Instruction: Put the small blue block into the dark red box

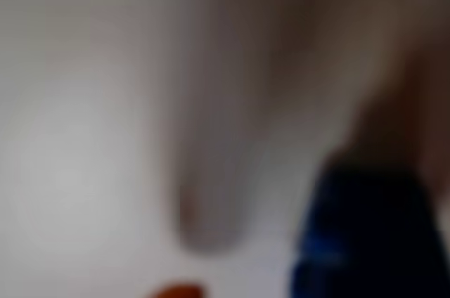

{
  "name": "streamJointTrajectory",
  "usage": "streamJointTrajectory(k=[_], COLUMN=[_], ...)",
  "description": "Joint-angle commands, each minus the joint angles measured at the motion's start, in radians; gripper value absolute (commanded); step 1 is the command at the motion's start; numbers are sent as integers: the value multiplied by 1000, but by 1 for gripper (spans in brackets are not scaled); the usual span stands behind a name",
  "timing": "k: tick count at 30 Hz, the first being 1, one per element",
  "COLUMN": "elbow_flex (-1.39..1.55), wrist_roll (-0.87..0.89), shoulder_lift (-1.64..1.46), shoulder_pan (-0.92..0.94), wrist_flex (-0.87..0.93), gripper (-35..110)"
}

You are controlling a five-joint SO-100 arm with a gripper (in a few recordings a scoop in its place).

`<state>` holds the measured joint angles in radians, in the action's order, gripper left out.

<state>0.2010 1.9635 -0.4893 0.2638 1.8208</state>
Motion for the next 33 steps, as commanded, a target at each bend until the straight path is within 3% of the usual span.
streamJointTrajectory(k=[1,15,23,33], elbow_flex=[-52,-91,-124,-124], wrist_roll=[-9,-17,-58,-150], shoulder_lift=[-12,21,51,37], shoulder_pan=[20,21,38,69], wrist_flex=[14,14,14,17], gripper=[27,26,1,0])
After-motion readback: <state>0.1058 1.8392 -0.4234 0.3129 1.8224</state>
